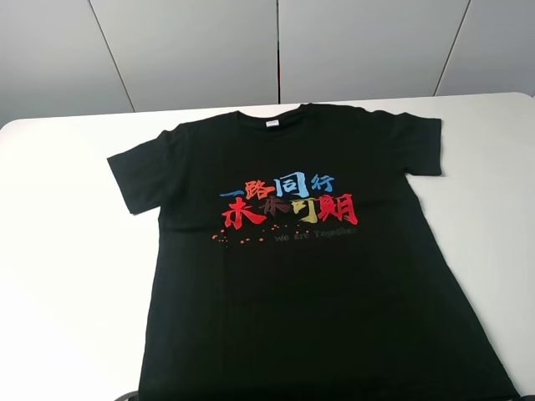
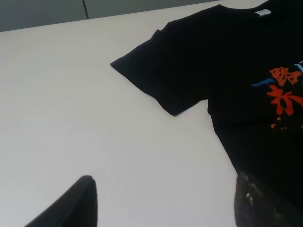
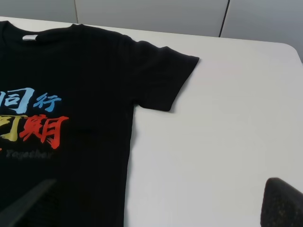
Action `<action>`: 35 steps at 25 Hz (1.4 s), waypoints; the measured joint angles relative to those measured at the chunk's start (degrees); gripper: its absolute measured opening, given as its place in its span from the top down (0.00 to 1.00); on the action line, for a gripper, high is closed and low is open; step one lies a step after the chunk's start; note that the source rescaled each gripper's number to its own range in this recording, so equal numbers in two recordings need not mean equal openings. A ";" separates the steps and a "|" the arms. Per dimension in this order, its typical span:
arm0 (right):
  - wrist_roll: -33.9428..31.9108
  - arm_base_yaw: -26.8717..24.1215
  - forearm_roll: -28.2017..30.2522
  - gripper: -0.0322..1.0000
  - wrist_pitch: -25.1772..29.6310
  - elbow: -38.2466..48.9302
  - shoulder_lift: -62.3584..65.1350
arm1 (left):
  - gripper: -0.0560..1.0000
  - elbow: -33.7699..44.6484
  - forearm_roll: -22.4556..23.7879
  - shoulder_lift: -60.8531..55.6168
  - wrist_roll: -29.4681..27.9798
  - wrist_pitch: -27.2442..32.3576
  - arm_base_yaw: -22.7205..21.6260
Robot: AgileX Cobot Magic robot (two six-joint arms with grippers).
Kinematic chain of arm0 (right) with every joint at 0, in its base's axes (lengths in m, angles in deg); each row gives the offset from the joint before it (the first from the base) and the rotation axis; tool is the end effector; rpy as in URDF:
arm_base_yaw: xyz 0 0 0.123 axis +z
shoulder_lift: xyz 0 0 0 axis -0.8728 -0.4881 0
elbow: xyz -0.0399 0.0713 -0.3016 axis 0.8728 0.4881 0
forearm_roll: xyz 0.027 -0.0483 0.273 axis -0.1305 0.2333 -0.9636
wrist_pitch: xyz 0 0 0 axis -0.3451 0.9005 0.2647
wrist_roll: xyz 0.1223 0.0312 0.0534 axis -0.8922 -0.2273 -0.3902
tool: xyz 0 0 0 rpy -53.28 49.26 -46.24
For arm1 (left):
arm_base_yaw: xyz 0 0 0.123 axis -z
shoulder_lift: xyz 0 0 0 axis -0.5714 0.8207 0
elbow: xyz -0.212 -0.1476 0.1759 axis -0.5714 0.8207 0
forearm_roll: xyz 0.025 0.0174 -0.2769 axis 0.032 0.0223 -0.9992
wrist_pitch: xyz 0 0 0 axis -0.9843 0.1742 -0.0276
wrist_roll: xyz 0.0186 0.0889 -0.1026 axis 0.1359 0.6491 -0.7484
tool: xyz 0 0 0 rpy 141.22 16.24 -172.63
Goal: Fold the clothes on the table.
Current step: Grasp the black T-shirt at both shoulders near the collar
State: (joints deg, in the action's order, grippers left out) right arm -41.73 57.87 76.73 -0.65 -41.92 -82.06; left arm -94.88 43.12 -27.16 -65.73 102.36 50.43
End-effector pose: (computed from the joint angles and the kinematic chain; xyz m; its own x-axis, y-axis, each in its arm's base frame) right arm 0.0284 0.0099 0.2694 -0.4751 -0.1010 -0.8741 -0.0820 0.9941 -0.0703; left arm 0.0270 -0.0120 0.2697 -0.4501 0.1396 -0.8820 0.3012 0.9536 -0.0028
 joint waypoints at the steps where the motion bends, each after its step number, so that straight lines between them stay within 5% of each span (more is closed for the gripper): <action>1: 0.00 0.00 0.00 0.09 0.00 0.00 0.00 | 0.21 0.00 0.00 0.00 0.00 0.00 0.00; 35: 0.00 0.00 0.50 0.09 0.00 0.00 0.00 | 0.21 0.00 0.12 0.00 -0.25 0.00 0.00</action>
State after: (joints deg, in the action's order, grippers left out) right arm -41.73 57.87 77.23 -0.65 -41.92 -82.06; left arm -94.88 43.24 -27.16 -65.98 102.36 50.43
